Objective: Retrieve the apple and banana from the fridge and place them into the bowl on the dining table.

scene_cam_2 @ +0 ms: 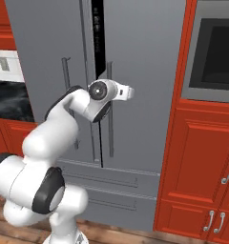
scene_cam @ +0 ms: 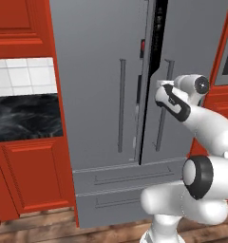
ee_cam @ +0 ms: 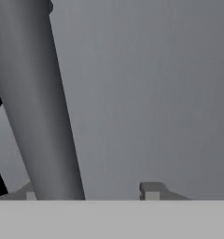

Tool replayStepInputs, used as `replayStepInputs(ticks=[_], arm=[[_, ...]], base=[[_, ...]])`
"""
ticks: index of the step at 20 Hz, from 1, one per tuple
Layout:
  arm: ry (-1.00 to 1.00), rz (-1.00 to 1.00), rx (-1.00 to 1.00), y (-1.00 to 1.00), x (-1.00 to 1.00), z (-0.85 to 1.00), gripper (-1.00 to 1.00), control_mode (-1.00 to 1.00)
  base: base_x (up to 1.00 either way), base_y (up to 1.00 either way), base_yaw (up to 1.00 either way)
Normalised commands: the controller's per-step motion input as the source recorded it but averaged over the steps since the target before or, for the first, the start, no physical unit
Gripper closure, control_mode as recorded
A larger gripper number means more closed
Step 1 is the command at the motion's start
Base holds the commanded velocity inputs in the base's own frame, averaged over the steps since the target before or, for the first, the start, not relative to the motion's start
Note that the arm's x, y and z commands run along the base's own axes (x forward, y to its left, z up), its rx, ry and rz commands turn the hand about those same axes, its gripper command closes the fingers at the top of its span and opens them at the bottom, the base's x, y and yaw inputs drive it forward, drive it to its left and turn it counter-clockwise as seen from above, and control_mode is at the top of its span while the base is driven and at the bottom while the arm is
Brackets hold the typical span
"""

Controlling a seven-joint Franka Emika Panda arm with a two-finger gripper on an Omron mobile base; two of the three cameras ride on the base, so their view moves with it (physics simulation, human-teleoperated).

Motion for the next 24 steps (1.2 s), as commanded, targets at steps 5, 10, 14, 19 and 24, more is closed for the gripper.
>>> replayStepInputs(ticks=[5,10,14,19,24], arm=[[0.13,-0.03,0.01,-0.98,-1.0,0.0,1.0,-1.0],[0.18,-0.1,0.01,-1.0,-0.96,0.0,1.0,-1.0],[0.11,-0.11,0.0,-0.92,-0.85,0.0,1.0,-1.0],[-0.18,-0.02,0.0,-0.38,-0.92,0.25,-1.0,-1.0],[-0.44,0.05,0.0,-0.18,-1.0,0.67,-1.0,-1.0]], base=[[0.0,0.0,0.0],[0.0,0.0,0.0],[0.0,0.0,0.0],[0.0,0.0,0.0],[0.0,0.0,0.0]])
